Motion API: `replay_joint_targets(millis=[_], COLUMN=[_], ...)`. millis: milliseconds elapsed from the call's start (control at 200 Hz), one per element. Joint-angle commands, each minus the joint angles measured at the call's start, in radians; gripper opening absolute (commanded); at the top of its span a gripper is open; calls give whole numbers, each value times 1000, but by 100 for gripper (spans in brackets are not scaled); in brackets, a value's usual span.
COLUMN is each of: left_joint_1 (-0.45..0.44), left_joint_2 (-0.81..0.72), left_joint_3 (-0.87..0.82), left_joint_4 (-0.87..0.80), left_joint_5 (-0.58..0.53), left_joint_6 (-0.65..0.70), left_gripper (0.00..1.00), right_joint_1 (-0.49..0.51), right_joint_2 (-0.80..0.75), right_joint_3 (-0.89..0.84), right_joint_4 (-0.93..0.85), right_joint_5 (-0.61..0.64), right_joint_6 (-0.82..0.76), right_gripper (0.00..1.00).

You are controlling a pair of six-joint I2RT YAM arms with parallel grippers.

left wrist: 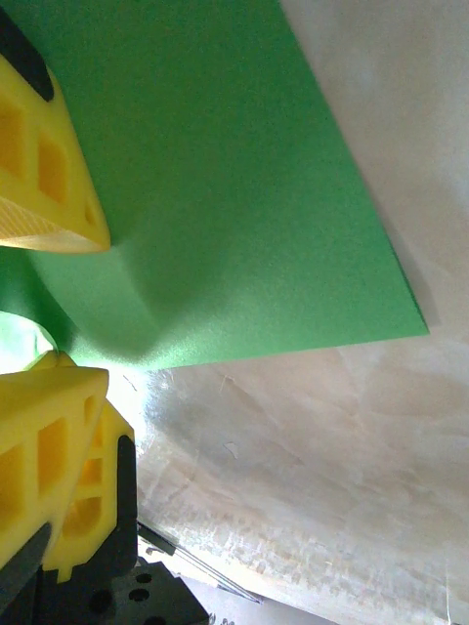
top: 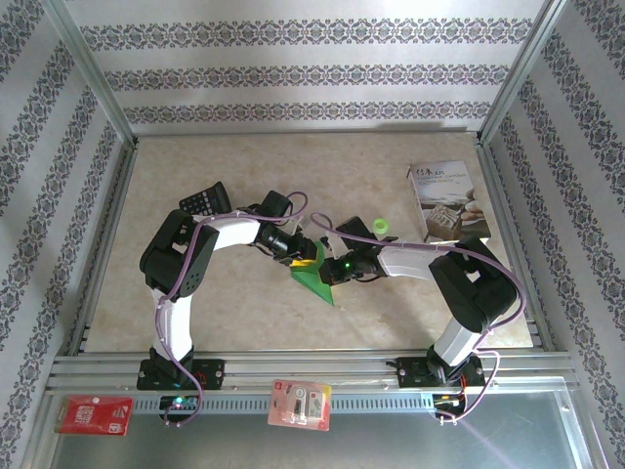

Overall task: Fold a paper plane with a square sheet of paper (pick it up from the middle)
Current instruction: Third fold the triangle at the center of the table.

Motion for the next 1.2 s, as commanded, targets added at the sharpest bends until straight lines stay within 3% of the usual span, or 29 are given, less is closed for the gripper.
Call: replay_joint_targets(millis=[0,1194], left_joint_1=[-17,-18], left_joint_2=[51,46], left_joint_3=[-8,-14], left_joint_4=[-32,-26], left_joint_5=[-43,-36], left_joint_6=[14,12], left_gripper=[35,36], right_joint_1=[-13,-9], right_joint_2=[0,23], right_joint_3=[-4,11], right_joint_4=[-14,-16], right_joint_5=[19,11], right_joint_6=[-24,-22], right_gripper=[6,6])
